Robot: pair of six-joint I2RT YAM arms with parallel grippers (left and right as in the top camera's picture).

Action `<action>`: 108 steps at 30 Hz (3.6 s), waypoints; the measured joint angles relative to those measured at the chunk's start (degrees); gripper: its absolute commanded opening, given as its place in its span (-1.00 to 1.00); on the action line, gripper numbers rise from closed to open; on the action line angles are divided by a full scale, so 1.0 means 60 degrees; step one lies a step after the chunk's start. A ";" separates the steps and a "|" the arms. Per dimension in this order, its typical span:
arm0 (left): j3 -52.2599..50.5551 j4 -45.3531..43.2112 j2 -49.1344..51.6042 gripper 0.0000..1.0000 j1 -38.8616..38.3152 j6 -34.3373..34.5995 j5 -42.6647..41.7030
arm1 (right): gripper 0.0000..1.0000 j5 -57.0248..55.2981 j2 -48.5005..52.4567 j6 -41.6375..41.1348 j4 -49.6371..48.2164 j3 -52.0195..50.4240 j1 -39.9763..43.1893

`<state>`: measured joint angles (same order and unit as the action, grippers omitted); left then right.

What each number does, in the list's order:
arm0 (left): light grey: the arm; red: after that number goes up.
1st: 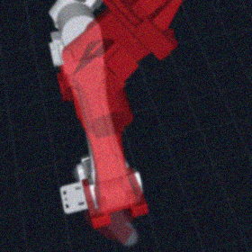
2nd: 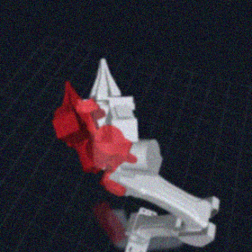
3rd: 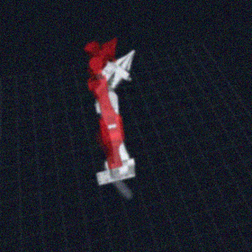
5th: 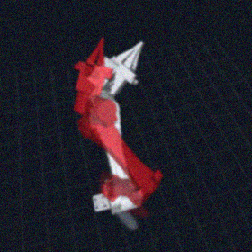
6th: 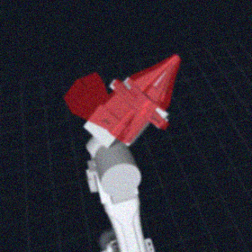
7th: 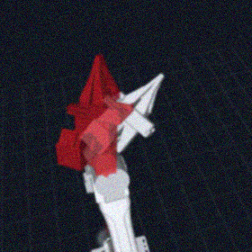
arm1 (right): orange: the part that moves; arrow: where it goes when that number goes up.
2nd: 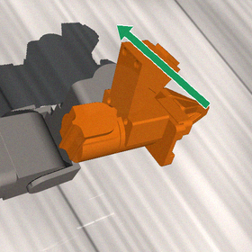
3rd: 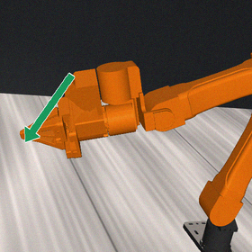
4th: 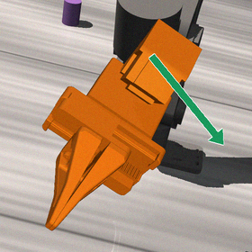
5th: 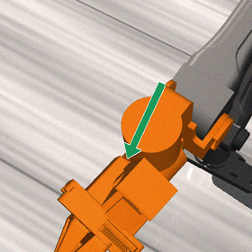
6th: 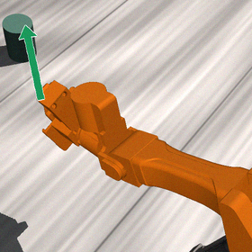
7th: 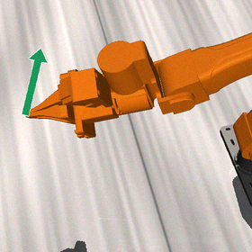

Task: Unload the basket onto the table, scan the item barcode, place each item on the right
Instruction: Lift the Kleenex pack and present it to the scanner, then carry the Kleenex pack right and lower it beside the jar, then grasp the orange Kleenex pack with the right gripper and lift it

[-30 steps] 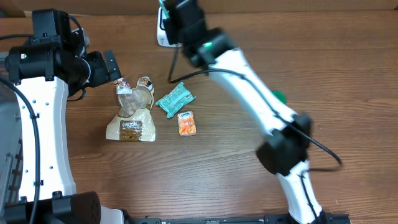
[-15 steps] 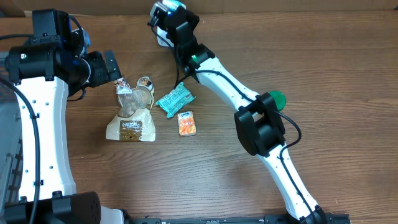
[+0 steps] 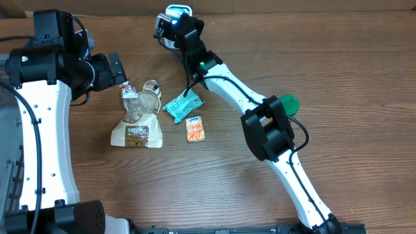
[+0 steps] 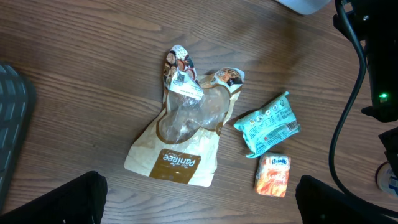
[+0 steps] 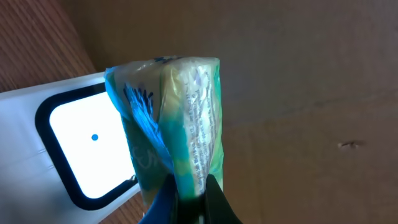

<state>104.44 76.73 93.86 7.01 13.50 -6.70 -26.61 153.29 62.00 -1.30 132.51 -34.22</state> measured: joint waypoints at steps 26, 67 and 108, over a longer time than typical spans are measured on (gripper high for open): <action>0.0000 0.0004 0.0000 0.99 0.0000 0.0000 0.0000 | -0.92 0.4703 -0.5905 -1.1978 1.3489 0.0044 0.1209; 0.0000 0.0004 0.0000 0.99 0.0000 0.0000 0.0000 | 0.43 0.6466 -0.5468 -1.2950 1.3012 -0.4535 0.3217; 0.0000 -0.0004 0.0000 0.99 0.0000 0.0000 0.0000 | -0.92 1.5934 -0.7941 -1.3806 0.6186 -0.8841 0.2379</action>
<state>104.44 76.71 93.86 7.01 13.50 -6.70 68.99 105.65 -20.84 35.81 79.46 -19.94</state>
